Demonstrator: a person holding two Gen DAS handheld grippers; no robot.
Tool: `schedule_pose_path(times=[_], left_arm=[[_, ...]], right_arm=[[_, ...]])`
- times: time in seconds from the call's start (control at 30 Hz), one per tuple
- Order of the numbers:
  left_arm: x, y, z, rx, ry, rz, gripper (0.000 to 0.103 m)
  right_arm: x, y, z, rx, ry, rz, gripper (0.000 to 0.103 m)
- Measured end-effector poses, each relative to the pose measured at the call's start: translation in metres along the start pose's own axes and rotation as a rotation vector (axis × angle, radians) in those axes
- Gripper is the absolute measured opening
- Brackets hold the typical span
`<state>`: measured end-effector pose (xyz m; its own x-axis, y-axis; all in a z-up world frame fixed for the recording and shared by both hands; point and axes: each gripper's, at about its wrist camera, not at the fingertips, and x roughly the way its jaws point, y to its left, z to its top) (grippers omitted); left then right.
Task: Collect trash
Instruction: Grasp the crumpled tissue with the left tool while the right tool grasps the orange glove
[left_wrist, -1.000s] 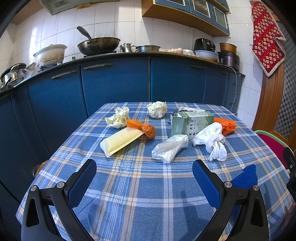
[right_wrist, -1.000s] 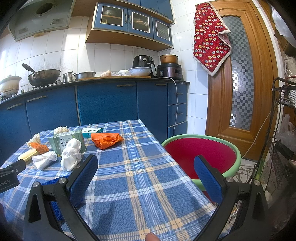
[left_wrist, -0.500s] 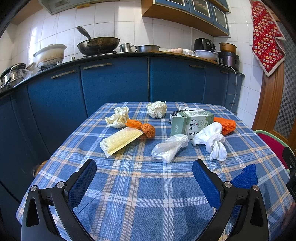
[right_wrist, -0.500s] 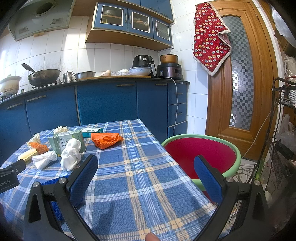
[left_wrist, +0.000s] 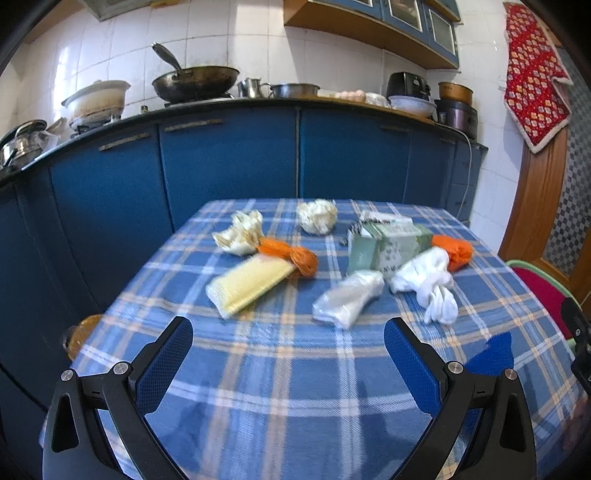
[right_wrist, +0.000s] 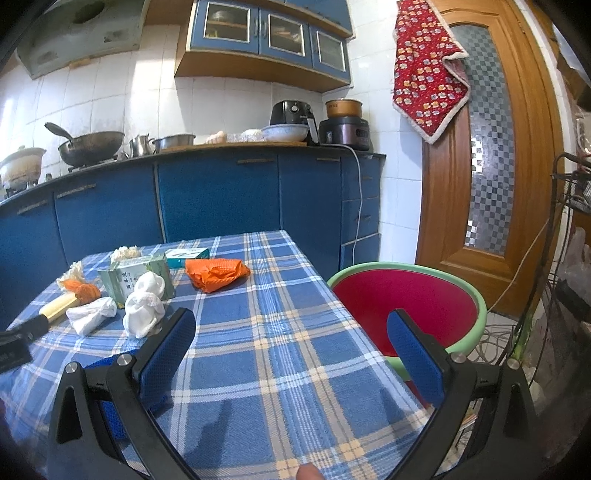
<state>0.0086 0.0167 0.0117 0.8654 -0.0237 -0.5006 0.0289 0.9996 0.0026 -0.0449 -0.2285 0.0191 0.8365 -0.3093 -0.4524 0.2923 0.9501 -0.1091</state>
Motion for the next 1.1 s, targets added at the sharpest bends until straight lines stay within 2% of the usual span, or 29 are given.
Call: schedule_pose_path(times=[0.3, 0.47, 0.63, 0.87, 1.1], left_arm=[[-0.001, 0.025, 0.047, 0.059, -0.011, 0.026, 0.103], [0.011, 0.036, 0.076, 0.082, 0.01, 0.02, 0.103], [0.041, 0.047, 0.093, 0.082, 0.062, 0.02, 0.103], [0.096, 0.063, 0.1, 0.025, 0.161, -0.011, 0.102], [0.155, 0.069, 0.102, 0.0, 0.288, -0.066, 0.092]], right_arm=[[0.012, 0.003, 0.041, -0.007, 0.069, 0.061, 0.102], [0.03, 0.01, 0.063, 0.007, 0.157, 0.124, 0.102], [0.056, 0.021, 0.081, 0.024, 0.237, 0.175, 0.102], [0.099, 0.043, 0.087, 0.0, 0.328, 0.168, 0.102], [0.148, 0.057, 0.079, 0.02, 0.455, 0.145, 0.102]])
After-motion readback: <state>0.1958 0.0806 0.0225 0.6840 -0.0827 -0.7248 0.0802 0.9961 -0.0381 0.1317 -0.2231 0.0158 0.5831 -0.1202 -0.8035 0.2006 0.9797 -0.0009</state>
